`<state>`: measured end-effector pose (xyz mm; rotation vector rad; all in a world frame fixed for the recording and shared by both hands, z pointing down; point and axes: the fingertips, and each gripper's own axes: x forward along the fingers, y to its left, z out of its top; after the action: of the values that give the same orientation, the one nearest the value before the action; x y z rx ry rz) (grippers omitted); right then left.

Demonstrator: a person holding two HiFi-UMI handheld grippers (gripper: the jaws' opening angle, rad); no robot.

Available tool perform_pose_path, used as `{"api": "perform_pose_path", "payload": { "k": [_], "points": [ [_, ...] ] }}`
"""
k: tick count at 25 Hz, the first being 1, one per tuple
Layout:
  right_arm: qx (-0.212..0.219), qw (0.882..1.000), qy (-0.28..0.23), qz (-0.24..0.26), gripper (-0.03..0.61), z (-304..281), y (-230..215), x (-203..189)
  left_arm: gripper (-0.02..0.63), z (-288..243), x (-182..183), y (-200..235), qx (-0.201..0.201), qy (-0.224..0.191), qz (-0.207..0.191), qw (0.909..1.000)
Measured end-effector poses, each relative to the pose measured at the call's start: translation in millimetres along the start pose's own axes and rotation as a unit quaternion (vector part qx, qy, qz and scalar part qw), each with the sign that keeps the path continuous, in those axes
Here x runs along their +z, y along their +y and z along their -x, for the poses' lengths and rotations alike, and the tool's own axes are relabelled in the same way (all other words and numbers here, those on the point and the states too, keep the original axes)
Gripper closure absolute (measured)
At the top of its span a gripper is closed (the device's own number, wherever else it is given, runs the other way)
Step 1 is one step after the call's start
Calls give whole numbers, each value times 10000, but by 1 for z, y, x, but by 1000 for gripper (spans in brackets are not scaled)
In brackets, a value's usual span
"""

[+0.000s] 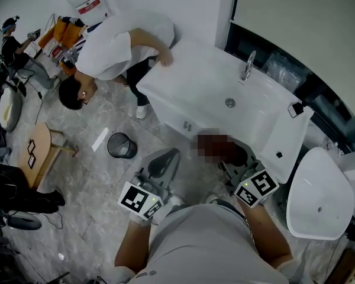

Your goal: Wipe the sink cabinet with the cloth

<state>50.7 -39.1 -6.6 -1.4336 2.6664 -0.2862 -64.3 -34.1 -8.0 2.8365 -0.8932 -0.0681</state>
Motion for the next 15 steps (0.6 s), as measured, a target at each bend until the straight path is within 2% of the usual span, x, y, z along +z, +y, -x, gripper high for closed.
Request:
{"api": "perform_pose_path", "payload": {
  "k": [15],
  "points": [
    [-40, 9998, -123, 127, 491, 6, -3, 5, 601, 0, 2, 1, 271, -49, -33, 9996]
  ]
}}
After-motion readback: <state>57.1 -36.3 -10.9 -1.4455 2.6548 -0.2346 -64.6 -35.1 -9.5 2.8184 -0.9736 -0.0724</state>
